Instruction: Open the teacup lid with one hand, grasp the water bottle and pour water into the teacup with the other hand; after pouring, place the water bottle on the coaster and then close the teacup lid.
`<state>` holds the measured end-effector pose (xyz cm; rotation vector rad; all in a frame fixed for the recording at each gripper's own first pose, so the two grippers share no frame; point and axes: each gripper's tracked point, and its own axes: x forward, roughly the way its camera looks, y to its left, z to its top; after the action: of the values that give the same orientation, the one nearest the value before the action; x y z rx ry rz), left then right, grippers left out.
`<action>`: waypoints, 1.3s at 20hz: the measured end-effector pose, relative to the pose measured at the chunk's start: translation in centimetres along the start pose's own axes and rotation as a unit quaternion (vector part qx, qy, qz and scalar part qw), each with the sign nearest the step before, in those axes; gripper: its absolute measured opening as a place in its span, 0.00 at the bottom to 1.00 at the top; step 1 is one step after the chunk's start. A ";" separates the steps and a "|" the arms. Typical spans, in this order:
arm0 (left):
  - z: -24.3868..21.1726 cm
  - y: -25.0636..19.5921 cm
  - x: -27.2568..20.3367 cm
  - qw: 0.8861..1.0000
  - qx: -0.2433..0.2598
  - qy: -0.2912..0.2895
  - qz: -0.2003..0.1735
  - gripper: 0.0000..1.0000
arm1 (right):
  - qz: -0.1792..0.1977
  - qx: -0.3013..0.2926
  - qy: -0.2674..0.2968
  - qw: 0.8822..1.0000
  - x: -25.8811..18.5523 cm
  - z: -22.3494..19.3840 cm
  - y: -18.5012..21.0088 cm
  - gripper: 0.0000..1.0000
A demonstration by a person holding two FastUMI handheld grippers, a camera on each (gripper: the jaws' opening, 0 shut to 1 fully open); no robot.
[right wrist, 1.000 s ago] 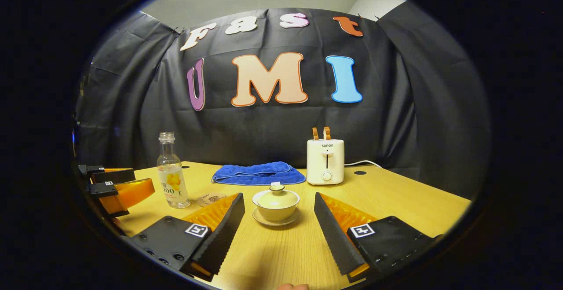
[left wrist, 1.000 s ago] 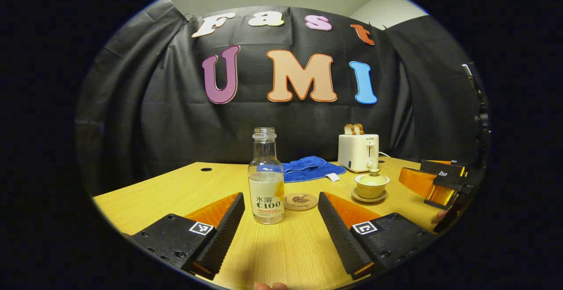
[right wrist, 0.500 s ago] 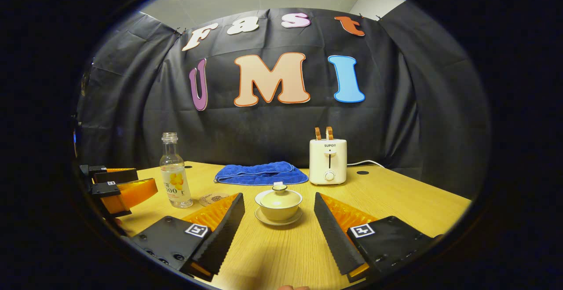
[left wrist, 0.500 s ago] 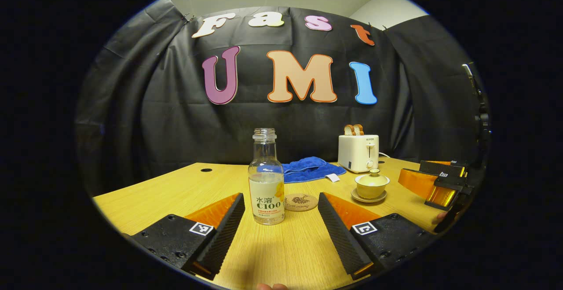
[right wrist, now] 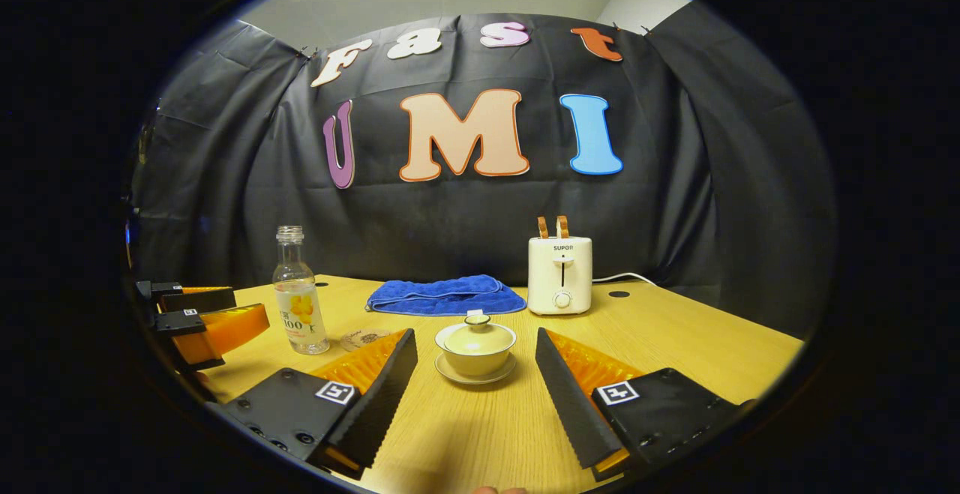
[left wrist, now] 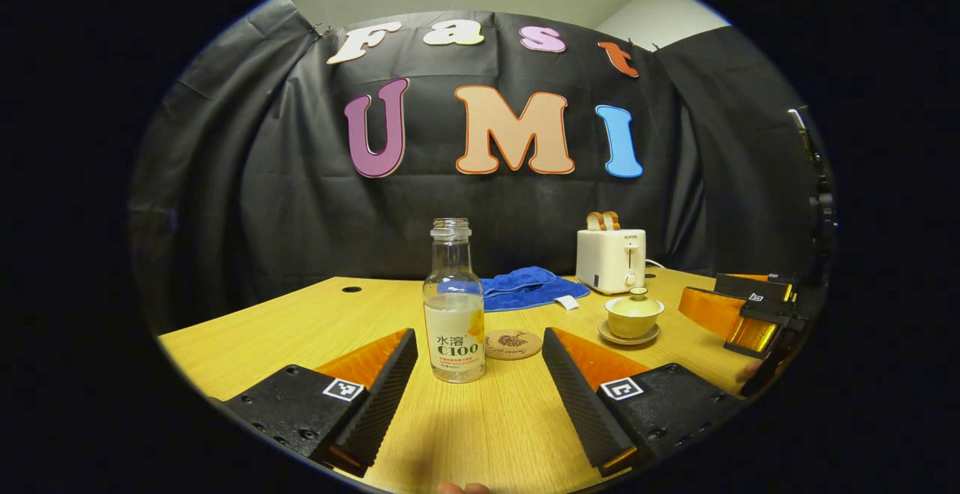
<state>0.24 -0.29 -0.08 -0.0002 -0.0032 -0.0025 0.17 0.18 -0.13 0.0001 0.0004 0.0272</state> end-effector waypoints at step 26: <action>-0.1 -0.1 0.2 1.000 0.000 -0.001 0.003 0.98 | 0.014 -0.016 0.064 0.998 14.1 -2.5 0.0 0.72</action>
<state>0.40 -0.38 -0.17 -0.0001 -0.0049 0.0035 14.31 0.58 -2.62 -0.0339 0.1283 0.0544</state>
